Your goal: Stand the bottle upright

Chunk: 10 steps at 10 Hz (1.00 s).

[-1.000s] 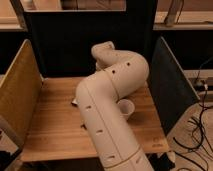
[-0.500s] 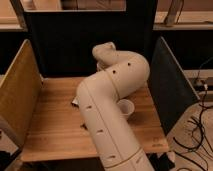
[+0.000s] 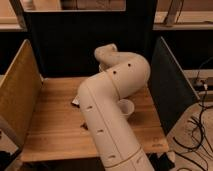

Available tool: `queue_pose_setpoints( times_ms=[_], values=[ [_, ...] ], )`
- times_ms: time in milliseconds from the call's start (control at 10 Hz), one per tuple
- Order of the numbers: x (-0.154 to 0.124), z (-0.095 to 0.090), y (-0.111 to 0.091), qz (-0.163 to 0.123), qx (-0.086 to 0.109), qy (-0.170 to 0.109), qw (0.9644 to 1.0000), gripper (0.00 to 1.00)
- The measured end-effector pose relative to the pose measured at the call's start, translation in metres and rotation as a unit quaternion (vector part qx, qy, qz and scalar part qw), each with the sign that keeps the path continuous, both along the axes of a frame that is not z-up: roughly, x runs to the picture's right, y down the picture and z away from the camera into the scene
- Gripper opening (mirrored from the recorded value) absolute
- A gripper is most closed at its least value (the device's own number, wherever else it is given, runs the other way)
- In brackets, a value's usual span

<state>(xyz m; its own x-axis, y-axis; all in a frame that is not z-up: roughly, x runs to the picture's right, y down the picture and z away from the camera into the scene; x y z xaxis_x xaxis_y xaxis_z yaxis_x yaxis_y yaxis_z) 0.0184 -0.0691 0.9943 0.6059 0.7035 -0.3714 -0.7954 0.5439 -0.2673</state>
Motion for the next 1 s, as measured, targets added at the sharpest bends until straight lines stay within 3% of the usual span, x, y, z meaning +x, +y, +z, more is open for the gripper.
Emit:
queue_pose_setpoints(
  times_ms=[400, 1000],
  values=[
    [-0.031, -0.001, 0.006, -0.006, -0.008, -0.029, 0.9995, 0.79],
    [-0.016, 0.013, 0.017, -0.002, -0.022, -0.005, 0.9997, 0.79]
  ],
)
